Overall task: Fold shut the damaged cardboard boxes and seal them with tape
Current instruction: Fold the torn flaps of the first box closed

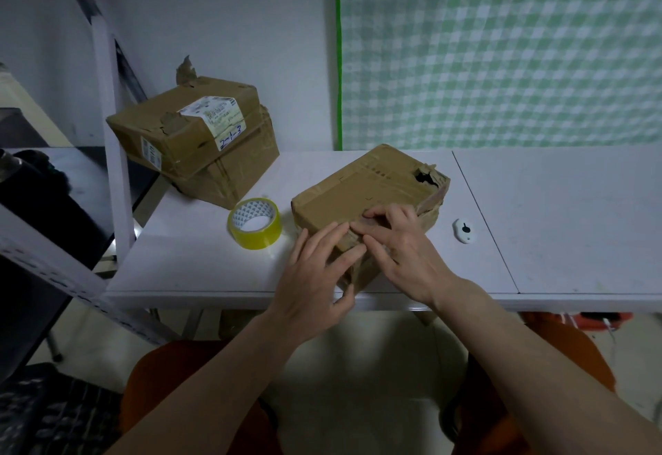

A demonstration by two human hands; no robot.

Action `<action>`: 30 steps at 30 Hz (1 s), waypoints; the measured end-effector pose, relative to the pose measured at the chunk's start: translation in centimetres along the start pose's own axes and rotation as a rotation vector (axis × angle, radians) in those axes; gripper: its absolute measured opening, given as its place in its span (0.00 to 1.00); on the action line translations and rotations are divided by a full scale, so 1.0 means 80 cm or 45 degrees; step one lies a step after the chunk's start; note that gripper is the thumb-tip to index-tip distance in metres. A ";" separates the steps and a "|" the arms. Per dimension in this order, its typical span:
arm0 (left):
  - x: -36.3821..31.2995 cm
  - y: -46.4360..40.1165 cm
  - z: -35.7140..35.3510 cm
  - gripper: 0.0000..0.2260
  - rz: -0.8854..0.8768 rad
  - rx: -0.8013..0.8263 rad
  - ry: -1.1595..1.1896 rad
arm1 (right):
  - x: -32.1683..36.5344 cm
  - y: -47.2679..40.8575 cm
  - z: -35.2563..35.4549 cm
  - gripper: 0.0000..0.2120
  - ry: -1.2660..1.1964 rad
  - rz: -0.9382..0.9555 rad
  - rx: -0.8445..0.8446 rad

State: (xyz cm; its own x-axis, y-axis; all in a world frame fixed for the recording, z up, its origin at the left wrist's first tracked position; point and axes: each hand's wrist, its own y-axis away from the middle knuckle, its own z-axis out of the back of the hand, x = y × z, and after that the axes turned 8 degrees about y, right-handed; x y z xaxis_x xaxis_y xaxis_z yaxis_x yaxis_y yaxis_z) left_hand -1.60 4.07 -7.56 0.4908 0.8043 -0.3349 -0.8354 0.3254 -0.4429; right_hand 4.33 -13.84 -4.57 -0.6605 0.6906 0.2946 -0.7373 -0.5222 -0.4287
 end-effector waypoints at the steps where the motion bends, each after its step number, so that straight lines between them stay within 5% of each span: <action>1: 0.001 -0.001 0.001 0.30 -0.003 0.001 -0.009 | 0.000 -0.001 0.000 0.20 0.007 0.005 0.010; 21: 0.011 0.007 0.020 0.36 -0.082 0.169 -0.259 | -0.011 0.020 -0.011 0.18 -0.269 0.011 -0.051; 30: -0.034 -0.007 -0.008 0.38 0.201 0.140 -0.229 | -0.040 -0.006 -0.001 0.12 -0.467 -0.044 0.067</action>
State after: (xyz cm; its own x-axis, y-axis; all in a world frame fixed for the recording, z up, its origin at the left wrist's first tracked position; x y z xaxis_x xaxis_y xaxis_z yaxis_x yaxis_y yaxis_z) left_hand -2.29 1.40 -6.89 0.3090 0.9216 -0.2351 -0.9248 0.2333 -0.3006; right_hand 6.78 -15.75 -5.38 -0.6354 0.4882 0.5983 -0.7598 -0.5334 -0.3716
